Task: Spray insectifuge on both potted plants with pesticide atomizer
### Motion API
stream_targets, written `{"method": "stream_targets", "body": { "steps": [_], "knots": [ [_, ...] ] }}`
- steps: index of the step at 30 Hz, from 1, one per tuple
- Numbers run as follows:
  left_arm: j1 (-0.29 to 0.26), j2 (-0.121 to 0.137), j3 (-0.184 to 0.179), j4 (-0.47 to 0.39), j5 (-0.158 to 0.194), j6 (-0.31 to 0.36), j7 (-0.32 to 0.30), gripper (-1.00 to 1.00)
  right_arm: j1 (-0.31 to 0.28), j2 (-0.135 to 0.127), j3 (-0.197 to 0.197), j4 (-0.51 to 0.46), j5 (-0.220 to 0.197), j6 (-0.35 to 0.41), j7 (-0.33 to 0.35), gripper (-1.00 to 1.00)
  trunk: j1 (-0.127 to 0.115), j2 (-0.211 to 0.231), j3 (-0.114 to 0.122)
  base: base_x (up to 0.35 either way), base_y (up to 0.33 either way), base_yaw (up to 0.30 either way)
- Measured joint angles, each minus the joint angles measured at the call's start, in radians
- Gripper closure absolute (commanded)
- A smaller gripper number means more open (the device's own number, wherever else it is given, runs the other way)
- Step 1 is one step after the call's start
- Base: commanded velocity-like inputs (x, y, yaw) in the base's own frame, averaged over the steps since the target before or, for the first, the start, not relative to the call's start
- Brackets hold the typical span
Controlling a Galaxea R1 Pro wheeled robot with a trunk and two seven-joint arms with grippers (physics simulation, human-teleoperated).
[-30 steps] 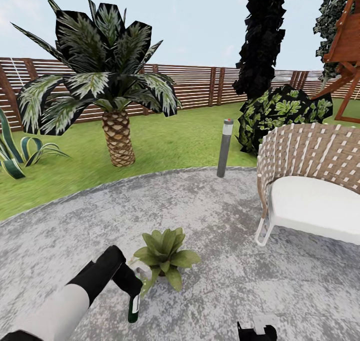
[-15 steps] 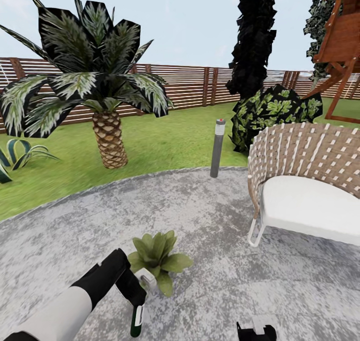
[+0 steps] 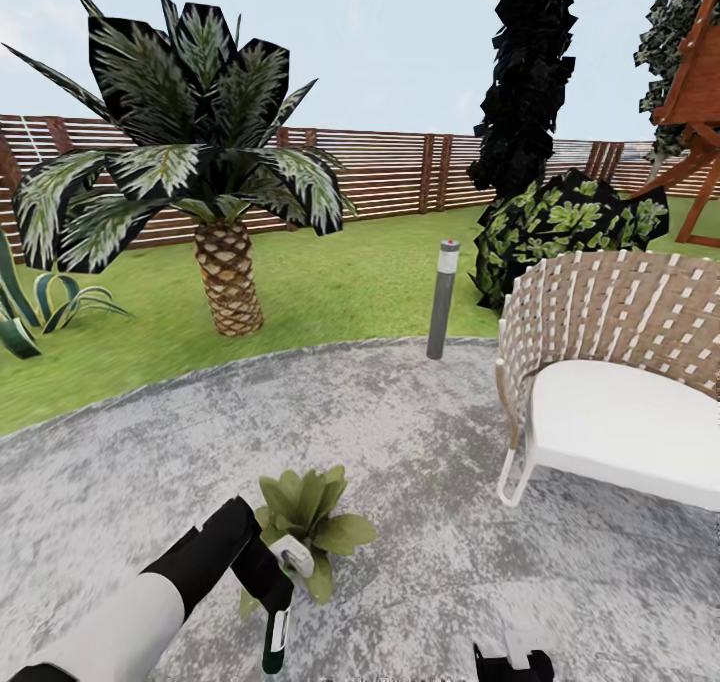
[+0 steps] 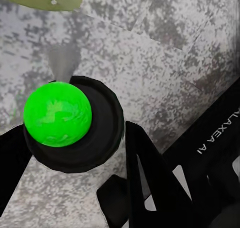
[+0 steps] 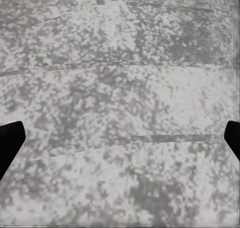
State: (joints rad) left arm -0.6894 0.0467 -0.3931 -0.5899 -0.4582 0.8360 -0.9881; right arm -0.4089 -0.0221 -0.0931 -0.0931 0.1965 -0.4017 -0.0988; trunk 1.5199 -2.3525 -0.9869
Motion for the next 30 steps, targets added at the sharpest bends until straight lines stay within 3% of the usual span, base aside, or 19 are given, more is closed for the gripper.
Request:
{"method": "stream_targets", "body": {
  "steps": [7, 11, 15, 24, 26, 28, 30],
  "knots": [
    [0.006, -0.005, 0.002, 0.018, 0.009, -0.001, 0.006, 1.00, 0.000, -0.002, 0.000, 0.001, 0.001, 0.000, 0.003, -1.00, 0.000, 0.000, 0.000, -0.011, -0.010, 0.001],
    [0.005, -0.034, 0.026, 0.017, 0.010, 0.003, 0.010, 1.00, 0.000, -0.004, 0.000, 0.001, 0.001, 0.001, 0.005, -1.00, 0.000, 0.000, 0.000, 0.000, 0.000, 0.000],
    [-0.007, -0.048, 0.031, 0.004, 0.007, 0.074, 0.015, 1.00, 0.000, -0.005, 0.000, 0.001, 0.002, 0.001, 0.005, -1.00, 0.000, 0.000, 0.000, 0.000, 0.000, 0.000],
    [0.044, -0.008, 0.044, 0.020, 0.005, 0.089, 0.021, 1.00, 0.000, -0.005, 0.000, 0.001, 0.002, 0.001, 0.005, -1.00, 0.000, 0.000, 0.000, 0.000, 0.000, 0.000],
    [0.052, -0.005, 0.068, 0.019, 0.006, 0.088, 0.021, 1.00, 0.000, -0.006, 0.000, 0.001, 0.002, 0.001, 0.005, -1.00, 0.000, 0.000, 0.000, 0.000, 0.000, 0.000],
    [0.055, -0.009, 0.139, 0.018, 0.006, 0.088, 0.031, 1.00, 0.000, -0.006, 0.000, 0.001, 0.002, 0.001, 0.005, -1.00, 0.000, 0.000, 0.000, 0.000, 0.000, 0.000],
    [0.057, -0.011, 0.177, 0.020, 0.002, 0.086, 0.055, 1.00, 0.000, -0.006, 0.000, 0.001, 0.002, 0.001, 0.005, -1.00, 0.000, 0.000, 0.000, 0.000, 0.000, 0.000]
  ]
}}
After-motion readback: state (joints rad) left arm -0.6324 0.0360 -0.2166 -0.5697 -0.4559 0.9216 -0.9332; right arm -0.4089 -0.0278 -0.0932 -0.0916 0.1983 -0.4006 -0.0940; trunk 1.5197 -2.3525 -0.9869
